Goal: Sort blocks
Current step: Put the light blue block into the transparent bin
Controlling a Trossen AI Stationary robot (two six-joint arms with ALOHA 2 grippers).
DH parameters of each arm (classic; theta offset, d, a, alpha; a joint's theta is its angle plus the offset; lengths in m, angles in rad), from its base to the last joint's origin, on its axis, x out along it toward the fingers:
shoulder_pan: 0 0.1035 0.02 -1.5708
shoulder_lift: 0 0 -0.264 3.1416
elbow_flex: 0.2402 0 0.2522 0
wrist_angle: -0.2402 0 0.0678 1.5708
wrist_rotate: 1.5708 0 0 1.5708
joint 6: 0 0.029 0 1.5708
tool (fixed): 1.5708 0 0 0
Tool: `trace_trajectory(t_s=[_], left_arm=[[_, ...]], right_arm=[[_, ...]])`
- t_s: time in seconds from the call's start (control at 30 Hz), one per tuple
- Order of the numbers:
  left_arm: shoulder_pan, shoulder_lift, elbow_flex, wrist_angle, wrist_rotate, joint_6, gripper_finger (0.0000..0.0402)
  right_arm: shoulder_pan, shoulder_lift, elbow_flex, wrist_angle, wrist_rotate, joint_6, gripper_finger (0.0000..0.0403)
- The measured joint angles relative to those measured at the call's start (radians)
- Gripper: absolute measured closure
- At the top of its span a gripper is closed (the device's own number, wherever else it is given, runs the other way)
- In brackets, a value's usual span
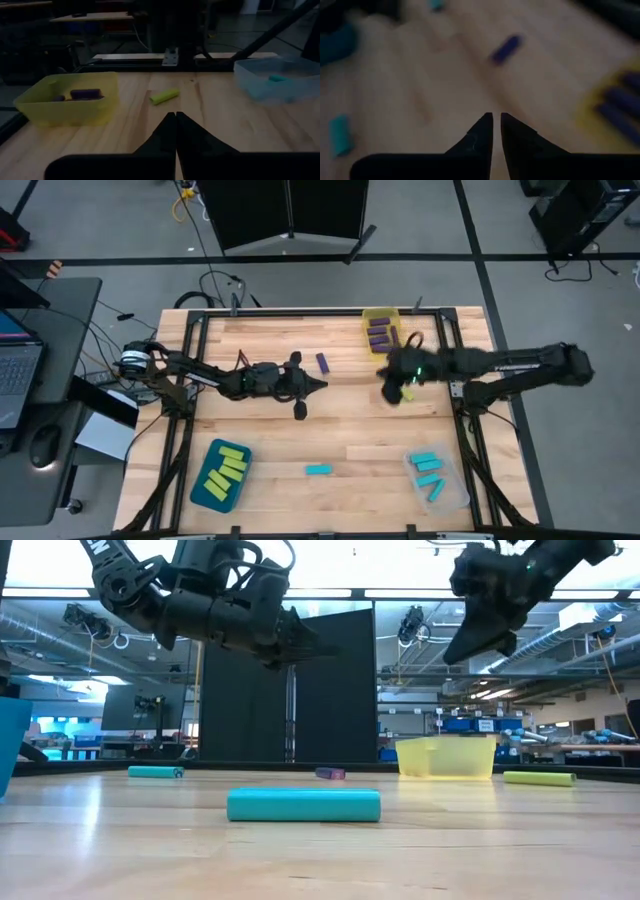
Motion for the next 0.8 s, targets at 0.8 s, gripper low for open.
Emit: trace_trajectory(t_s=[0.8], left_arm=[[-0.094,0.000,-0.092,0.171,0.005,0.052,0.0392]], right_arm=[[0.503,0.742,0.397,0.275,0.010,0.059,0.0295]])
